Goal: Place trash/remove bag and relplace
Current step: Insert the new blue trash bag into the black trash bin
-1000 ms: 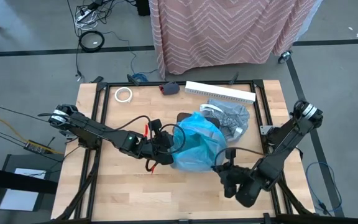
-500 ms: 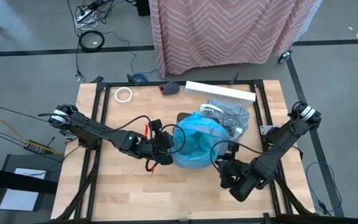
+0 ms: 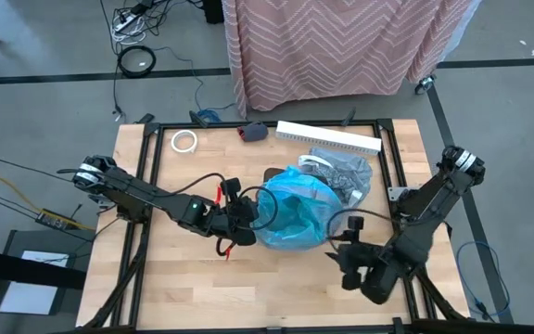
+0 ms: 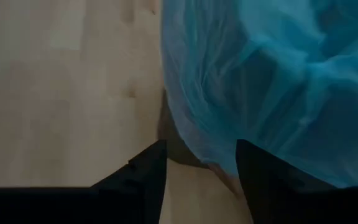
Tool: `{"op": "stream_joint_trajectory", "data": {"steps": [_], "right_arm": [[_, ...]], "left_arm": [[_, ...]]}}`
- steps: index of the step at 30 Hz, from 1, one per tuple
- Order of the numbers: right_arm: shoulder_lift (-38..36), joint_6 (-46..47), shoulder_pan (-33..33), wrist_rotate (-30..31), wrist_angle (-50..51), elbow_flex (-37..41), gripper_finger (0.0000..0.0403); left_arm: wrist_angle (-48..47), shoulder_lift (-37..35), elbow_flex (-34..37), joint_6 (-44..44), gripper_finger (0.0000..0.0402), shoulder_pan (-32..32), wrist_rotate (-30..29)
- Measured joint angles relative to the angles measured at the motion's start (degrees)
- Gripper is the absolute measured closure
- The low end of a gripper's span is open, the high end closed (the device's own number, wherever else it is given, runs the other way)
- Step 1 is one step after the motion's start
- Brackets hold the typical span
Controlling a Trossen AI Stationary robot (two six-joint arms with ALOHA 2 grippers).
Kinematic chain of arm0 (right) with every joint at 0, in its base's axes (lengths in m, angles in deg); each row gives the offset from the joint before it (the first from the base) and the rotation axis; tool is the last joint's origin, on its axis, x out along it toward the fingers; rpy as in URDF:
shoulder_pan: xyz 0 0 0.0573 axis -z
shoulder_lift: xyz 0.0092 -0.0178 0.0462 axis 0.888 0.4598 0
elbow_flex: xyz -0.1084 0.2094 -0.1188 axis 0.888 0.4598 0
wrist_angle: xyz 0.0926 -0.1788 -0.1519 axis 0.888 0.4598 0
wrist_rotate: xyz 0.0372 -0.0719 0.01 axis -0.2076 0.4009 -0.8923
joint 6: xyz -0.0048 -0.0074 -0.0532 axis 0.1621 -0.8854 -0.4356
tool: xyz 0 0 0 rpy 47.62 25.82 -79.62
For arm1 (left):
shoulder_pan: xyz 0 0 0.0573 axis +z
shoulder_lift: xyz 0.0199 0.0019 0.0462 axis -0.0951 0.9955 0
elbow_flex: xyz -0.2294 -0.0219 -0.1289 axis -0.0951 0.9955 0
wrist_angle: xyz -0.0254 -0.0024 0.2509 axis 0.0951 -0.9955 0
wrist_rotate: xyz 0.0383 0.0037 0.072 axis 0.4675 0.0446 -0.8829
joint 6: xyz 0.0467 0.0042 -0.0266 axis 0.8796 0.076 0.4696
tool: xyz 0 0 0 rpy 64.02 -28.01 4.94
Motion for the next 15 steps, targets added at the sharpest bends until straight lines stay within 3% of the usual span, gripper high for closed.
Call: {"op": "stream_joint_trajectory", "data": {"steps": [7, 15], "right_arm": [[-7.24, -0.71, -4.18, 0.53, -4.63, 0.00, 0.0232], [-14.41, -15.60, -4.35, 18.38, -9.41, -0.04, 0.0232]], "left_arm": [[0.11, 0.00, 0.00, -0.01, 0.0396, 0.01, -0.01], [0.15, 0.00, 0.00, -0.01, 0.0396, -0.01, -0.98]]}}
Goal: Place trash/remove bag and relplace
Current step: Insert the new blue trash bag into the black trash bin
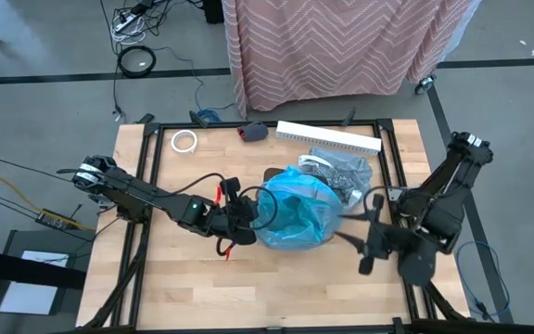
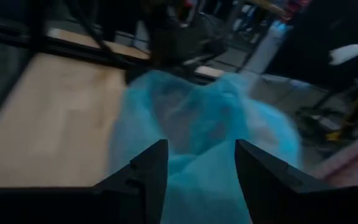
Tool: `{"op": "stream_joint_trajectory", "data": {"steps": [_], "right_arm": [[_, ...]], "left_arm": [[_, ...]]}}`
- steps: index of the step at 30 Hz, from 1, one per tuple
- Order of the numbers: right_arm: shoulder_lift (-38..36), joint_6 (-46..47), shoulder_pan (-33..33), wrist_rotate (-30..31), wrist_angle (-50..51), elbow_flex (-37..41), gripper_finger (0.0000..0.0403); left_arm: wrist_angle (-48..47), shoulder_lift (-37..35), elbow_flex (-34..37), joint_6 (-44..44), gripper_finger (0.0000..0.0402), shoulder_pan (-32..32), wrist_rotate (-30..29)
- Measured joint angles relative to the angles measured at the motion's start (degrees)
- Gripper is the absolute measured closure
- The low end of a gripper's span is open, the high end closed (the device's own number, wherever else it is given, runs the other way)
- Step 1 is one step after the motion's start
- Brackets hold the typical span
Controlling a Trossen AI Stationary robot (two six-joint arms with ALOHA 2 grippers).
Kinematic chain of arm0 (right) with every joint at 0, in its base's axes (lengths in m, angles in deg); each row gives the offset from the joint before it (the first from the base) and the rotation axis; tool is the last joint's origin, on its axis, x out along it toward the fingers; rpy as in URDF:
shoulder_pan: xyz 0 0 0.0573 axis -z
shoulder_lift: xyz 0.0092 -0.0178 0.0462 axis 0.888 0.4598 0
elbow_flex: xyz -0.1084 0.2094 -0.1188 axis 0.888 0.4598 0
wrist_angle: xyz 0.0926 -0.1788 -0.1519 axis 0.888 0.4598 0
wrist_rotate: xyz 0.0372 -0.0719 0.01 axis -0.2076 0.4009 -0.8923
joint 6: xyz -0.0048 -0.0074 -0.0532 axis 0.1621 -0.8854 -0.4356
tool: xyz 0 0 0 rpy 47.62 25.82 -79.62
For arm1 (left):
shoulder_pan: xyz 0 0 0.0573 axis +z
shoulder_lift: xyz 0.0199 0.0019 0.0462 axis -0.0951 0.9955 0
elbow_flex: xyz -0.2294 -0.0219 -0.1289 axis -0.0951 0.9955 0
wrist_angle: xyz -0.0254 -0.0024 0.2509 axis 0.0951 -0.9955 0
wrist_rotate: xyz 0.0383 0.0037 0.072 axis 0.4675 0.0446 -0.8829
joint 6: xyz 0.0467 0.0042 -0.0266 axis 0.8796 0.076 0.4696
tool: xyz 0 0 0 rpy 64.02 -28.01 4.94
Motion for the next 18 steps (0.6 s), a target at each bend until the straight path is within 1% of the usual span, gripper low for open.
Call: {"op": "stream_joint_trajectory", "data": {"steps": [4, 10, 14, 18], "right_arm": [[-0.99, -2.86, 4.04, -0.51, 0.20, 0.00, 0.0223], [-0.52, -5.51, 10.15, -4.80, 0.75, 0.00, 0.0191], [-0.37, -6.88, 12.67, -5.85, 1.30, 0.00, 0.0172], [-0.20, -9.05, 14.50, -6.11, 1.37, 0.00, 0.0168]], "left_arm": [[0.02, 0.00, 0.00, 0.00, 0.0396, 0.02, -0.74], [0.25, 0.00, 0.00, 0.01, 0.0391, 0.02, -0.74], [0.24, 0.00, 0.00, 0.00, 0.0362, -0.04, 1.25], [0.26, 0.00, 0.00, 0.22, 0.0322, -0.07, 1.27]]}}
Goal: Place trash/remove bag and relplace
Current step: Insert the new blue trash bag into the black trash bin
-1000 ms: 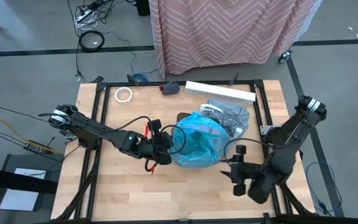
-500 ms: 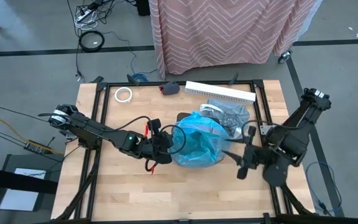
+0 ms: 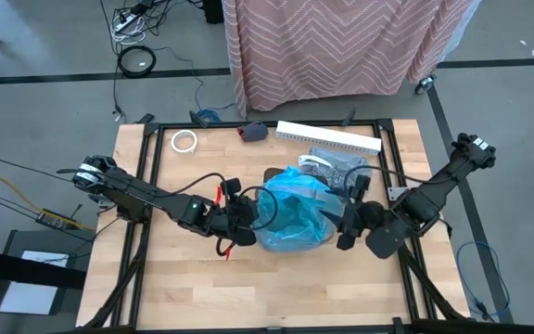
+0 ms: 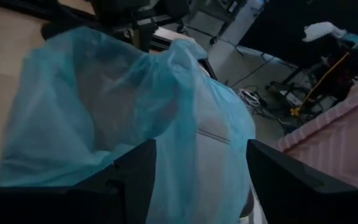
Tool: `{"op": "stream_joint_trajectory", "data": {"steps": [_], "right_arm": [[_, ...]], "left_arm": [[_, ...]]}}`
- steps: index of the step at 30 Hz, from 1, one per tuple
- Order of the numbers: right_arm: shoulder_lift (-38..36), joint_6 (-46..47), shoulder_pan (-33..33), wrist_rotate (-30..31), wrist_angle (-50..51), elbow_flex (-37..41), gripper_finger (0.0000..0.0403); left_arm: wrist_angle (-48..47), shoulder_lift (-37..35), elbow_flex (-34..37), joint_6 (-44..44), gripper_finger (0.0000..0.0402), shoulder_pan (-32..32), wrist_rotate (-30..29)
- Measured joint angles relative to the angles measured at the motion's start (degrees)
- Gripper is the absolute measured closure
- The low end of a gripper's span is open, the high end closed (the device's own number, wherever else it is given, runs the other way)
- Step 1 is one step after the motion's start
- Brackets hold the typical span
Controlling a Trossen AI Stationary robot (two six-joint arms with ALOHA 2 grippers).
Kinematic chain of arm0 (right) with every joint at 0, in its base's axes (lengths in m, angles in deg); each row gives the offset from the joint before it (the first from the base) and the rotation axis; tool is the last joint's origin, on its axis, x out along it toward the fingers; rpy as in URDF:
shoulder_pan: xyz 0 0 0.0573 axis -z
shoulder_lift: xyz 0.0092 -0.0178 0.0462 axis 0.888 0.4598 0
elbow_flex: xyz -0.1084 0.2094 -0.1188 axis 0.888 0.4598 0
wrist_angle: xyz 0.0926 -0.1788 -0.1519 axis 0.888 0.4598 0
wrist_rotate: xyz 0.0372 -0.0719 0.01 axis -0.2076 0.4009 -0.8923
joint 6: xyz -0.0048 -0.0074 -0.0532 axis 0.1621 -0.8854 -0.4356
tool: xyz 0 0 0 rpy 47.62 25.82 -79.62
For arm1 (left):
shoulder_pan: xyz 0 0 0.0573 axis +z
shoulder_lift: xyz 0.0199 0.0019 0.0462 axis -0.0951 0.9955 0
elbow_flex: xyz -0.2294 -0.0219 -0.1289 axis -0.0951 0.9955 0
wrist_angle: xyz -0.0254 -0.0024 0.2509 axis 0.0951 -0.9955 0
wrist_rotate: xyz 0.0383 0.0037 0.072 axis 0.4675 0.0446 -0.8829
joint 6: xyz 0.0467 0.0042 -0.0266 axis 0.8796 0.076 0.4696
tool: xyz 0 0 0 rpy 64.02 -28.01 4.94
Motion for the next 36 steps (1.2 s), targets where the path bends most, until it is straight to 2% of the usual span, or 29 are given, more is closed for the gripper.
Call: {"op": "stream_joint_trajectory", "data": {"steps": [6, 16, 20, 26, 32, 36], "right_arm": [[0.02, 0.50, 4.12, -2.83, 1.28, 0.00, 0.0173], [0.02, -0.15, 10.62, -4.06, 3.08, 0.00, 0.0183], [0.02, -0.89, 12.68, -7.27, 3.12, 0.00, 0.0242], [0.02, -2.68, 14.81, -7.74, 3.42, 0.00, 0.0385], [0.02, -3.51, 17.33, -7.42, 3.54, 0.00, 0.0380], [0.02, -4.02, 19.41, -9.48, 3.66, 0.00, 0.0394]], "left_arm": [[0.00, 0.00, 0.00, 0.00, 0.0282, -0.02, 0.03], [-0.02, 0.00, -0.01, 0.00, 0.0277, -0.02, 0.07], [-0.02, 0.00, 0.00, 0.00, 0.0277, 0.07, 0.09], [-0.03, 0.00, 0.00, 0.00, 0.0277, 0.07, 0.12], [-0.08, 0.00, 0.00, 1.29, 0.0277, 0.07, -0.42], [-0.21, 0.00, 0.00, 1.36, 0.0277, 0.42, -1.30]]}}
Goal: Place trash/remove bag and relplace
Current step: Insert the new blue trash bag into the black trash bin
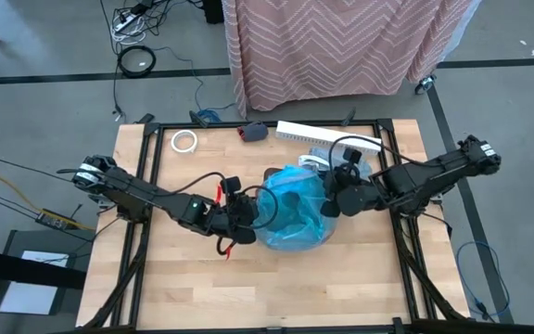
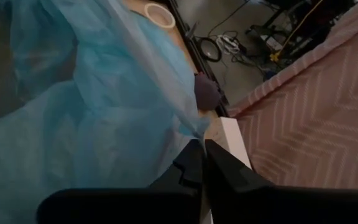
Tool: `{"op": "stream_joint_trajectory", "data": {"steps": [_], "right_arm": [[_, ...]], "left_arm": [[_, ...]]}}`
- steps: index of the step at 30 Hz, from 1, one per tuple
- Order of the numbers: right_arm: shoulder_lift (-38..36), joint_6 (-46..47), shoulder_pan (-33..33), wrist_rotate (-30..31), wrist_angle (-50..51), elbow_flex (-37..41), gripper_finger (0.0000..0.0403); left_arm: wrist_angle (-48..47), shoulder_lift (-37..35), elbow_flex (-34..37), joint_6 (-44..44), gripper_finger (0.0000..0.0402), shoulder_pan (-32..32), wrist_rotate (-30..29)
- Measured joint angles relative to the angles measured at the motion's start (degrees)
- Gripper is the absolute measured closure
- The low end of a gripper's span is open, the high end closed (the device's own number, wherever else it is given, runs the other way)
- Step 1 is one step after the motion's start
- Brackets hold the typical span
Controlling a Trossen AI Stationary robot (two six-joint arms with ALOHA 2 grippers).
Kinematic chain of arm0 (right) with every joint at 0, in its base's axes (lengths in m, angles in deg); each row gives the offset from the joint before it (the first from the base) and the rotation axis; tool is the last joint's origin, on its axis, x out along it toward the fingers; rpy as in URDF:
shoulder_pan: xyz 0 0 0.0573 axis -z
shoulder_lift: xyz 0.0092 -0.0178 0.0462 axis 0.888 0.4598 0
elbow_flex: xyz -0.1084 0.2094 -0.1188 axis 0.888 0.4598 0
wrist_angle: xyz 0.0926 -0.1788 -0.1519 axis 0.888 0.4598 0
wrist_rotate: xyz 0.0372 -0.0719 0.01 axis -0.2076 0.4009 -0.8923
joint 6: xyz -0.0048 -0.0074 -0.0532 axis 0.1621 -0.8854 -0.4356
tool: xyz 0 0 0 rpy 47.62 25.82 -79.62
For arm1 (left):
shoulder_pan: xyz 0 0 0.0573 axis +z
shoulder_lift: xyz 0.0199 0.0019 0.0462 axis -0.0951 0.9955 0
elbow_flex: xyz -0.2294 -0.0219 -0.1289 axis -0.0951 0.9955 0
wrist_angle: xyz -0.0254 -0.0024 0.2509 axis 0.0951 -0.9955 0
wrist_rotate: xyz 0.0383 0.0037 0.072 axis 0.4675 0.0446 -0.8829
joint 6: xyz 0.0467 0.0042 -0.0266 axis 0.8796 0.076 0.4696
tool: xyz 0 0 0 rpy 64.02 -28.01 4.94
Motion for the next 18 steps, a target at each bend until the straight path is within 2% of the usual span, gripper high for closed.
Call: {"op": "stream_joint_trajectory", "data": {"steps": [7, 18], "right_arm": [[0.00, -0.04, 3.60, -1.81, 1.73, 0.00, 0.0397], [0.48, -2.17, 10.13, -10.11, 1.91, 0.02, 0.0402]], "left_arm": [[-0.51, 0.00, 0.00, -0.01, 0.0277, 1.19, -0.07], [-1.63, 0.00, 0.00, -0.02, 0.0277, 2.43, -0.13]]}}
